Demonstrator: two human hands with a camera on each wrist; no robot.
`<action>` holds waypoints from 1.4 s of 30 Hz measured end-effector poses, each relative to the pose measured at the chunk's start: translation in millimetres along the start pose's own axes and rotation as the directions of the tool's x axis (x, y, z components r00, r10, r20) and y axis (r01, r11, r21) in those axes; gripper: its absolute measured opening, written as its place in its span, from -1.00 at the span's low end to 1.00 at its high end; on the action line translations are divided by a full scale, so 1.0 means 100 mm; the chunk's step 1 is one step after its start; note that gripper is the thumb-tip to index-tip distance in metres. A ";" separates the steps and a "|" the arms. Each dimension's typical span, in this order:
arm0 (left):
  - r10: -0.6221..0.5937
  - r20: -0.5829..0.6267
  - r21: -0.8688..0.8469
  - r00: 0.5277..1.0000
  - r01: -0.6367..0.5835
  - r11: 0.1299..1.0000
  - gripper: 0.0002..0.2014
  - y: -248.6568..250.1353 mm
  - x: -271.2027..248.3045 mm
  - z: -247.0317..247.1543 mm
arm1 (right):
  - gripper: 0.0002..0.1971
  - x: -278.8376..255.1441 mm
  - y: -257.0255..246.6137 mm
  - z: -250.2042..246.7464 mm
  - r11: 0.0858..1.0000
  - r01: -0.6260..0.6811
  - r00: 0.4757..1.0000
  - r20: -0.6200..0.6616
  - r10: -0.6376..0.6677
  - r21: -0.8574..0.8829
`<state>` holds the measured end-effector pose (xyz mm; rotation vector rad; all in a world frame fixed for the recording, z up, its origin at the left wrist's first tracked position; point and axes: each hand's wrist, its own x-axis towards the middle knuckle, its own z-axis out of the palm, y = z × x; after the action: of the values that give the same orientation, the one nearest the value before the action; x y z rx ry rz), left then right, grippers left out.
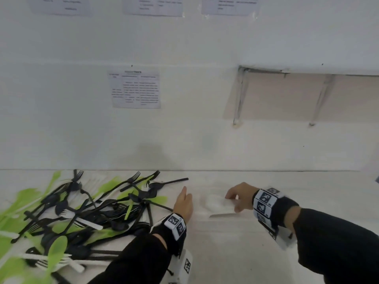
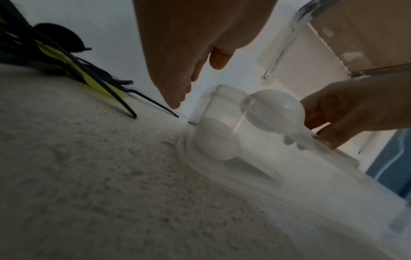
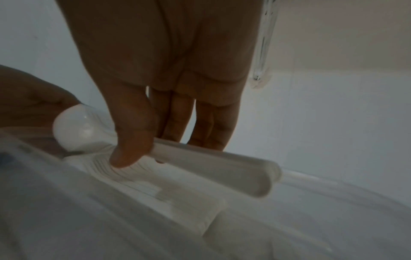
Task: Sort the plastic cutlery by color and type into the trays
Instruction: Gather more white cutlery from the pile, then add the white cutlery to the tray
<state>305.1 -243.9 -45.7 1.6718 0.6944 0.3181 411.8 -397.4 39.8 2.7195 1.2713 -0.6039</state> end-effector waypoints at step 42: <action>0.035 -0.029 0.173 0.999 -0.029 0.984 -0.55 -0.10 0.15 0.16 | -0.58 0.44 0.17 0.26 0.936 0.035 0.917 0.361 -0.170 0.350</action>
<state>323.2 -246.4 -61.7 1.8479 0.7367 0.3157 441.7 -383.0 -2.8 2.5874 1.3097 -1.4131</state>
